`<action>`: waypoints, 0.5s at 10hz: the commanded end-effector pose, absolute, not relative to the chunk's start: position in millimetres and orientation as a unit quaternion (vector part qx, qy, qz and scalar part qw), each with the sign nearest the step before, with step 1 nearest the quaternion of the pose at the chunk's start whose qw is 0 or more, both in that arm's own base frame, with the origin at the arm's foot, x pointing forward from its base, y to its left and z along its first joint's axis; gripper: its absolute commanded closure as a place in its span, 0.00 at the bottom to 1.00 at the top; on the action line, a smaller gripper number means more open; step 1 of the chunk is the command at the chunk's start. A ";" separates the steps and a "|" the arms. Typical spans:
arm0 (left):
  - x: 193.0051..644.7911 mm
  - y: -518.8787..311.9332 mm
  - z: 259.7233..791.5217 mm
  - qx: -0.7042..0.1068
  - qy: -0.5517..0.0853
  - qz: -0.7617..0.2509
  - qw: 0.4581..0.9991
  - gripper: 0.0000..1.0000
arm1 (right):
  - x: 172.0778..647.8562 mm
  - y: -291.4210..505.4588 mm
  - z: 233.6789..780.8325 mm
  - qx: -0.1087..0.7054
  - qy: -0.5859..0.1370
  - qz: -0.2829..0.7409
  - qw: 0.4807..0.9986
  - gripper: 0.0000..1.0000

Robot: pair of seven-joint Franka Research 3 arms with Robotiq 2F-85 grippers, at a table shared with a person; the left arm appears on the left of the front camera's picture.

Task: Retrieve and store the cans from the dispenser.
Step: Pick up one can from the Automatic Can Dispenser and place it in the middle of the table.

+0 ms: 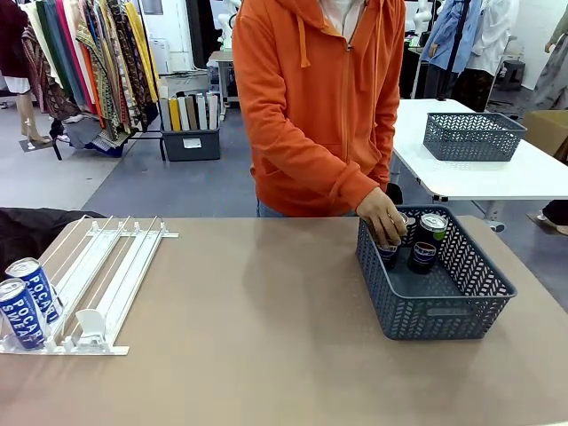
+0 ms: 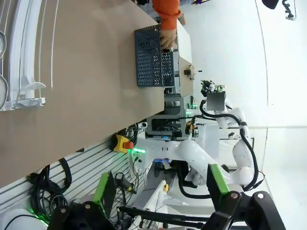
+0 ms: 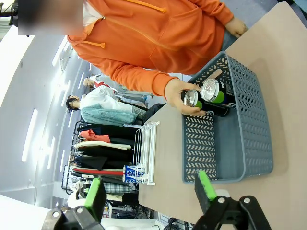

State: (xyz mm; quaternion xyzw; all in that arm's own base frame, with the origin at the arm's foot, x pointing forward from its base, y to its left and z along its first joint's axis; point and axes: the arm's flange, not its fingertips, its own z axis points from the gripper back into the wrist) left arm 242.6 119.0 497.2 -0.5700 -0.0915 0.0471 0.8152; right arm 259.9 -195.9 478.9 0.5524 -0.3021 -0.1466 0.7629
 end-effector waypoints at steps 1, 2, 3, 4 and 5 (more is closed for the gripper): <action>243.2 120.3 498.9 -0.575 -0.097 0.036 0.811 0.00 | 262.4 -195.5 482.0 0.558 -0.311 -0.147 0.755 0.00; 243.2 120.3 498.9 -0.575 -0.097 0.036 0.811 0.00 | 262.4 -195.5 482.0 0.558 -0.311 -0.147 0.755 0.00; 242.5 119.1 497.2 -0.570 -0.092 0.047 0.815 0.00 | 262.4 -195.5 482.0 0.558 -0.311 -0.147 0.755 0.00; 248.4 103.1 511.6 -0.428 -0.136 0.059 0.892 0.00 | 262.4 -195.5 482.0 0.558 -0.311 -0.147 0.755 0.00; 247.4 85.2 523.0 -0.298 -0.138 0.025 0.944 0.00 | 262.4 -195.5 482.0 0.558 -0.311 -0.147 0.755 0.00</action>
